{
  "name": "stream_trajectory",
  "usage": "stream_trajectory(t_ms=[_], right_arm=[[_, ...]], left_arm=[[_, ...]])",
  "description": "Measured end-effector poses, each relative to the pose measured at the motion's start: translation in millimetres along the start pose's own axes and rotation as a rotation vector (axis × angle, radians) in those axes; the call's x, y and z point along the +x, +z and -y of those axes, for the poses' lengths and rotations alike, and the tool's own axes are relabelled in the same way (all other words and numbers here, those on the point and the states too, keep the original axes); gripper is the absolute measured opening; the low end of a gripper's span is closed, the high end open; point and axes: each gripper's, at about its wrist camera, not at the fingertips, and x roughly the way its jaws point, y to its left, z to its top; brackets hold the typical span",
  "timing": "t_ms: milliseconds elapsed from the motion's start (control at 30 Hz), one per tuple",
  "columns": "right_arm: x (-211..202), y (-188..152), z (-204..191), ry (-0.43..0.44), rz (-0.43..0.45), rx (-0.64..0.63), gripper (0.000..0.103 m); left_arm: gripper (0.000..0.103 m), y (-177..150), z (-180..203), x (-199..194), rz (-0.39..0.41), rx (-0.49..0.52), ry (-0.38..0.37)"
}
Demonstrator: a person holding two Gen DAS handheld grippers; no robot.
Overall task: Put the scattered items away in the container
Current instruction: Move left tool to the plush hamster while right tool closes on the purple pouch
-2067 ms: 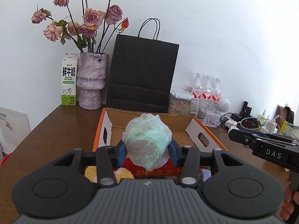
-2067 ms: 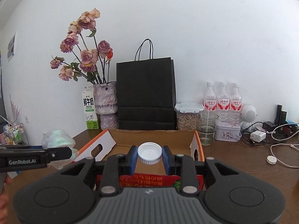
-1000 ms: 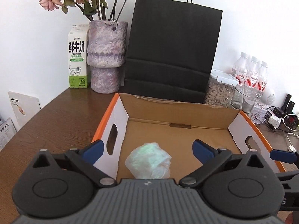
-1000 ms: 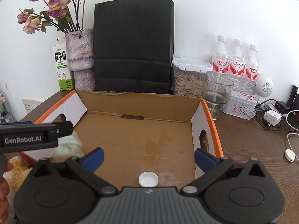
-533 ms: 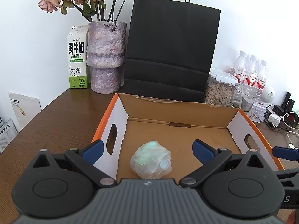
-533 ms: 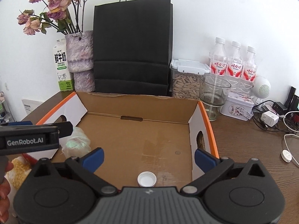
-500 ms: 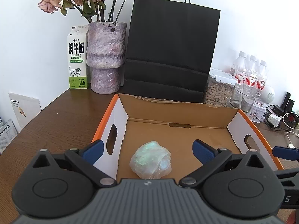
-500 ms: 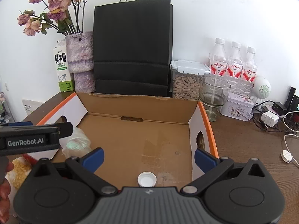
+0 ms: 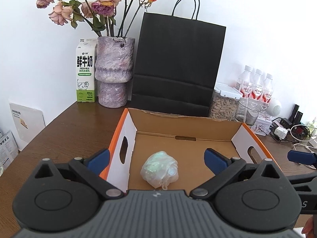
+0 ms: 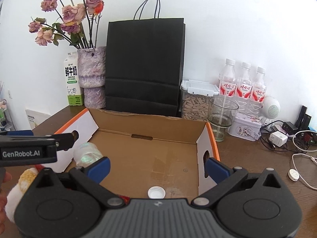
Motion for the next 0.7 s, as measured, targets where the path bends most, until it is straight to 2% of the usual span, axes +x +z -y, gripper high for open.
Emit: stream_trajectory(t_ms=[133, 367, 700], right_arm=[[-21, -9, -4, -0.018, 0.026, -0.034, 0.103], [-57, -35, 0, -0.005, 0.030, -0.022, 0.103], [-75, -92, -2, 0.034, -0.063, 0.013, 0.103]], left_arm=[[0.103, -7, -10, -18, 0.010, -0.007, 0.009], [0.103, -20, -34, -49, 0.013, 0.022, 0.046], [0.103, -61, -72, -69, -0.058, 0.052, 0.056]])
